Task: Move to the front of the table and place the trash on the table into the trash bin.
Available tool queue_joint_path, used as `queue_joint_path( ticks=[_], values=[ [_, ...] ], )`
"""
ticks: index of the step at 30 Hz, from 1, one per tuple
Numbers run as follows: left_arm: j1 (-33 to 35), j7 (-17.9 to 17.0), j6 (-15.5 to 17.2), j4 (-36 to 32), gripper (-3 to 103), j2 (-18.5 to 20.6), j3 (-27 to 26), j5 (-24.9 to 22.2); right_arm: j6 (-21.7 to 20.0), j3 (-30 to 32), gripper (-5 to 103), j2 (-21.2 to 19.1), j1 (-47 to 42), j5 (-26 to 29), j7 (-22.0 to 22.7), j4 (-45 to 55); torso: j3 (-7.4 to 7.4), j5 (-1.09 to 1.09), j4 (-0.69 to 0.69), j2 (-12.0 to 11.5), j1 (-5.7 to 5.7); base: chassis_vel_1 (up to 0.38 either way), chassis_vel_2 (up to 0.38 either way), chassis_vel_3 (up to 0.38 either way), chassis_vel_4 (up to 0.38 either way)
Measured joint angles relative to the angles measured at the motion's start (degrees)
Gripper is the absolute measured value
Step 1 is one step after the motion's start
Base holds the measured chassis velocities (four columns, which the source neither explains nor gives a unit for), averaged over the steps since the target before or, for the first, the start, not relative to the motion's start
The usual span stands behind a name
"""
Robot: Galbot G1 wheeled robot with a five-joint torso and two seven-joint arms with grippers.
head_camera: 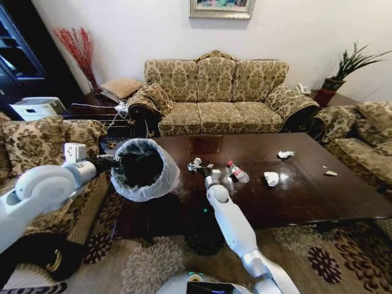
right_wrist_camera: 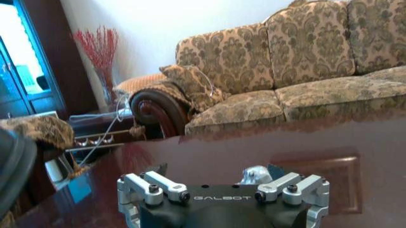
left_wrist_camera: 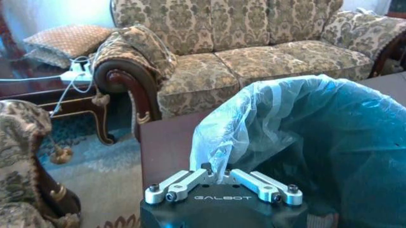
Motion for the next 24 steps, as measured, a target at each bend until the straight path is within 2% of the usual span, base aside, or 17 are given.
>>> queue_joint_path(
  ticks=[8, 14, 24],
  values=[
    [-0.1, -0.3, 0.0, -0.3, 0, 0.8, -0.5, -1.1, 2.7, 0.4, 100, 1.0, 2.9, -2.8, -0.5, -8.4, 0.03, 0.02, -0.02, 0.0, 0.07, 0.000, 0.000, 0.000, 0.000],
    [0.1, -0.4, 0.0, -0.4, 0, 0.5, -0.4, -1.2, 4.9, 1.1, 100, 1.0, 4.5, -2.4, -1.5, -13.1, 0.02, 0.01, 0.00, 0.0, 0.03, 0.000, 0.000, 0.000, 0.000],
    [0.2, -0.4, 0.0, -0.6, 0, 0.2, 0.2, -1.4, 6.8, 0.9, 100, 0.9, 5.4, -6.2, -4.3, -15.7, 0.02, 0.00, -0.01, 0.0, 0.04, 0.000, 0.000, 0.000, 0.000]
  ],
)
